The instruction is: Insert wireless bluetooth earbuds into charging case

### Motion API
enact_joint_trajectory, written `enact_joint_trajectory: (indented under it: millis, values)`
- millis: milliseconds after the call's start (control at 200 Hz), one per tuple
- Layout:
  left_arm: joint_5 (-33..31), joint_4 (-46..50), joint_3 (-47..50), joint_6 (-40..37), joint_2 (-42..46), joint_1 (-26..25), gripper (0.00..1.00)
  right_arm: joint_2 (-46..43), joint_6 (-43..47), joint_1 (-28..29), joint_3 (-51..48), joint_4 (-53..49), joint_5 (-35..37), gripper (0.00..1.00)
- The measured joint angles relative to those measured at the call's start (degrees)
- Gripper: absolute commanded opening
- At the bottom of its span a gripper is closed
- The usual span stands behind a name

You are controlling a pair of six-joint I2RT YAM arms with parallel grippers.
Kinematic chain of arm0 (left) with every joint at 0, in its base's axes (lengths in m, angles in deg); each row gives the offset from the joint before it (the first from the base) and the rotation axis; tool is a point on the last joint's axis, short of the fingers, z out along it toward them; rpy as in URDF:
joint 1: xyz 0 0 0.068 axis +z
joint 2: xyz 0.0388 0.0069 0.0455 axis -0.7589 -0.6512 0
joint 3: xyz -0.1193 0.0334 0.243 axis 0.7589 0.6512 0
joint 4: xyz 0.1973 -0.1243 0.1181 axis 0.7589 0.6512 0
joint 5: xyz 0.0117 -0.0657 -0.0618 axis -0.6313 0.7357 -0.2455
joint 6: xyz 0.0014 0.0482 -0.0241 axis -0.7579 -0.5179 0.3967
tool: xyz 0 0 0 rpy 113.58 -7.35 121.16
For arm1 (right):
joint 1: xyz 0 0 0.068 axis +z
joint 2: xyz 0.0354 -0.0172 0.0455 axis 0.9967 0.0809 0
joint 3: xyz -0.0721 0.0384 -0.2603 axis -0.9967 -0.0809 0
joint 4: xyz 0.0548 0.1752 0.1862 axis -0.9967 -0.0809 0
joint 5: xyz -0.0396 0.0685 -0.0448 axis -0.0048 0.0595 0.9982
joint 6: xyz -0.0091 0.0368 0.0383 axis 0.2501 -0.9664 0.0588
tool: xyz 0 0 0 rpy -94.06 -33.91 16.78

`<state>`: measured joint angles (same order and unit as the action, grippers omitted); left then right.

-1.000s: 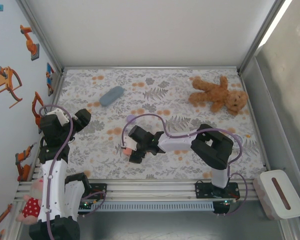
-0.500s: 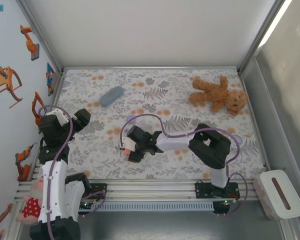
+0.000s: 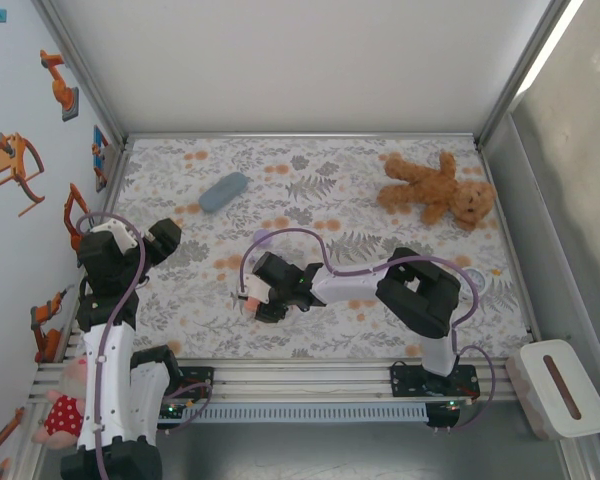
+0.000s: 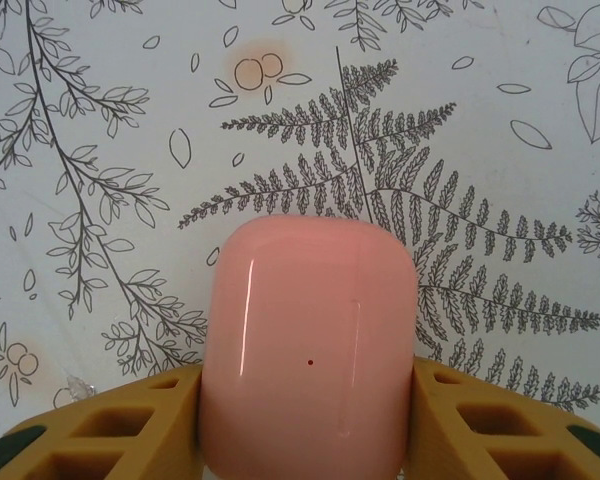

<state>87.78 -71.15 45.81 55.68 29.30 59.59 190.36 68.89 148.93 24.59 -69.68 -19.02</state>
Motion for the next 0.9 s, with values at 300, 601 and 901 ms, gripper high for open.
enact_joint_trajectory:
  millis: [300, 601, 901]
  values:
    - [3.0, 2.4, 0.0, -0.9, 1.0, 0.0, 0.86, -2.8, 0.1, -0.7, -1.7, 3.0, 4.2, 0.46]
    - [17.5, 4.4, -3.5, -1.6, 0.5, 0.0, 0.83, -19.2, 5.5, -1.7, -3.4, 3.1, 9.4, 0.46]
    - [36.8, 3.5, -8.1, -2.0, -1.3, -4.7, 0.82, -30.1, 17.9, -2.1, -0.9, 0.5, 14.5, 0.46]
